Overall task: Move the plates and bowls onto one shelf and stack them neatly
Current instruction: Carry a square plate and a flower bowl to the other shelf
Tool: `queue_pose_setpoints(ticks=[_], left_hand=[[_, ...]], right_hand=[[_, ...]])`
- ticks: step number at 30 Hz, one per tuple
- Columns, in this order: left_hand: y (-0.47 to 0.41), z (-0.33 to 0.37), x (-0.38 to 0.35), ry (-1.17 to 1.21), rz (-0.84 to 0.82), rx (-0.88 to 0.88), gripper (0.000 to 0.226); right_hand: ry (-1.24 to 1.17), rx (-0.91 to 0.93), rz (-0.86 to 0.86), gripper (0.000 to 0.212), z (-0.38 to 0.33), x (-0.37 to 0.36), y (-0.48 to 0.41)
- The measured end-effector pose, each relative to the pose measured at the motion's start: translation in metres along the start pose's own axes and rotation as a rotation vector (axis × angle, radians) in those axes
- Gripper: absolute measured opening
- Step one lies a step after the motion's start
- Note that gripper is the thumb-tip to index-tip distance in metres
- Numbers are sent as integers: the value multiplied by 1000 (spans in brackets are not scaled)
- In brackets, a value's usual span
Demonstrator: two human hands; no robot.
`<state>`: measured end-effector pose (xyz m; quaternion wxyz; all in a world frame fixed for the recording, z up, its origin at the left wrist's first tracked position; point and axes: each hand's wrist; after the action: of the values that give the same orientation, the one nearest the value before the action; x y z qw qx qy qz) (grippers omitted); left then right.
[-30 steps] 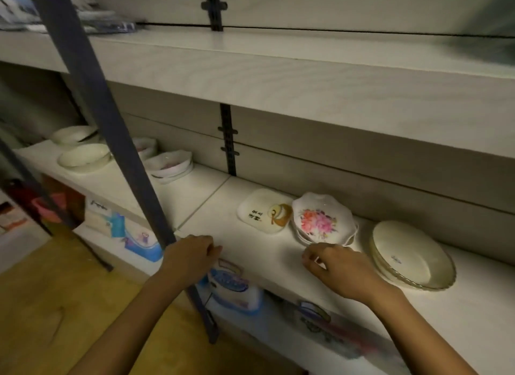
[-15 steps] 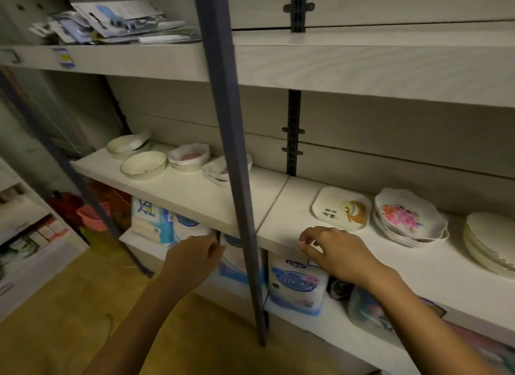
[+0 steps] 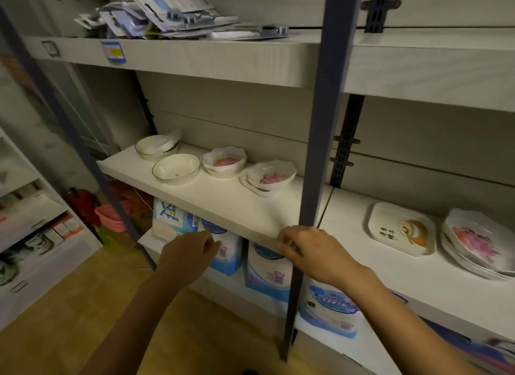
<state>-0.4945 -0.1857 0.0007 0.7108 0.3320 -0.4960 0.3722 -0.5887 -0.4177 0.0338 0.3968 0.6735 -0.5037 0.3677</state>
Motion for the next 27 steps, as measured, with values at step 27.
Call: queue_pose_setpoints(ticks=[27], left_hand=[[-255,-84,53,-119,-286,-332,31]], right_hand=[[-104,-736,91,43,19,12,-199]])
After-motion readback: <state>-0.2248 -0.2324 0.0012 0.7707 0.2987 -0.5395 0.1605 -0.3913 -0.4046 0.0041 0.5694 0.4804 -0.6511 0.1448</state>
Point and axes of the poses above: each hand's wrist, its own y-axis away from the middle knuckle, its own x-axis out of the back of the hand, z = x × y, and after that the axes turned 13 degrees about -z, right-handed
